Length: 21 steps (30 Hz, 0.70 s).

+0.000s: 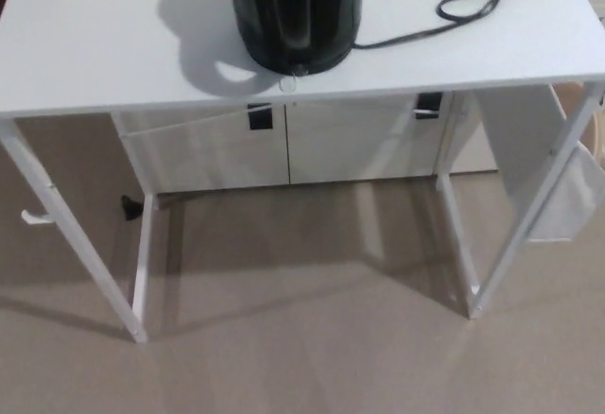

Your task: The robot walk towards a table in front and click the button on the base of the boilling pot using its left middle finger

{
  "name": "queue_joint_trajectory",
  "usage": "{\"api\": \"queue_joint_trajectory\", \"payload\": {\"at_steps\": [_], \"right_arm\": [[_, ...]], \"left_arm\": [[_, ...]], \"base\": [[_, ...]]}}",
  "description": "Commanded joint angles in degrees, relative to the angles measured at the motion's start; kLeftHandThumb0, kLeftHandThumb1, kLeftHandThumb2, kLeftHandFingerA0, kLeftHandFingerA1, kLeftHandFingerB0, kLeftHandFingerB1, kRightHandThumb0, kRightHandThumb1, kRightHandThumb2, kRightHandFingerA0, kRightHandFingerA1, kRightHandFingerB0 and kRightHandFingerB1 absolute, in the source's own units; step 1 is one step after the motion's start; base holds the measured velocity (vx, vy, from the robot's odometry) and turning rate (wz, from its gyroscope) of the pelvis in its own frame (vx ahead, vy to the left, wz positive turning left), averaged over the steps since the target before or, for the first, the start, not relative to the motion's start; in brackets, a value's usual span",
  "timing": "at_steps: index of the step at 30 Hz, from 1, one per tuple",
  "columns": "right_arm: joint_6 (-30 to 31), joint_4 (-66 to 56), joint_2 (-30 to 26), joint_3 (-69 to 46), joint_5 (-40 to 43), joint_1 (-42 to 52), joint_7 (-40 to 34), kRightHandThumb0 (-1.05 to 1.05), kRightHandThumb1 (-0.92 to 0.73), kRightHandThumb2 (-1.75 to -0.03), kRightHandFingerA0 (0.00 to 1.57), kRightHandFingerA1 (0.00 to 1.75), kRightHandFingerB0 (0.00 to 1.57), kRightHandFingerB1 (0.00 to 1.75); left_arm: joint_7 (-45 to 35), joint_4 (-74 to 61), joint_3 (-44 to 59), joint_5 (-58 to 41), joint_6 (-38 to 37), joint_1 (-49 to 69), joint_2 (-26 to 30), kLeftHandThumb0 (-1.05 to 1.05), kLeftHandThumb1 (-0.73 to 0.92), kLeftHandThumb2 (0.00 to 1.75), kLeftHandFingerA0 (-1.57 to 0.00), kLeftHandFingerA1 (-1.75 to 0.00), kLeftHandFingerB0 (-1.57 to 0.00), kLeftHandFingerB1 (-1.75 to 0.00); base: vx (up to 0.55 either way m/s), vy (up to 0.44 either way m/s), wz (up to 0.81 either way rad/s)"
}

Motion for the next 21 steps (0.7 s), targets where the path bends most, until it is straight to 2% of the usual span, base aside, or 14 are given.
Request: {"api": "queue_joint_trajectory", "payload": {"at_steps": [1, 4, 10, 21], "right_arm": [[-0.2, -1.1, 0.1, -0.1, -0.1, -0.2, -0.5, -0.26, -0.48, -0.54, 0.66, 0.47, 0.49, 0.42], [0.7, -1.9, 0.2, -0.2, 0.1, -0.3, -0.1, -0.26, -0.48, -0.54, 0.65, 0.46, 0.48, 0.41], [0.8, -2.6, 0.5, -0.3, 0.2, 0.1, -0.1, -0.25, -0.48, -0.54, 0.65, 0.46, 0.47, 0.41], [0.8, -2.2, 0.7, -0.1, -0.2, -0.3, -0.4, -0.25, -0.48, -0.54, 0.66, 0.46, 0.48, 0.41]], "left_arm": [[-0.4, -1.1, 1.3, -0.9, -0.4, -0.4, 0.7, -0.29, 0.49, 0.55, -0.4, -0.37, -0.28, -0.31], [0.1, -1.2, 1.3, -0.2, -0.3, -0.8, 0.9, -0.29, 0.5, 0.55, -0.4, -0.36, -0.27, -0.3], [-0.8, -1.5, 1.8, -0.7, 0.7, -1.2, 0.9, -0.3, 0.5, 0.55, -0.39, -0.35, -0.27, -0.3], [-0.8, -1.7, 1.6, 0.3, 1.1, -1.6, 1.1, -0.3, 0.5, 0.55, -0.39, -0.35, -0.28, -0.3]], "base": [[0.38, 0.187, 0.19], [0.28, 0.15, -0.31], [0.28, 0.045, 0.06], [0.36, -0.183, 0.22]]}}
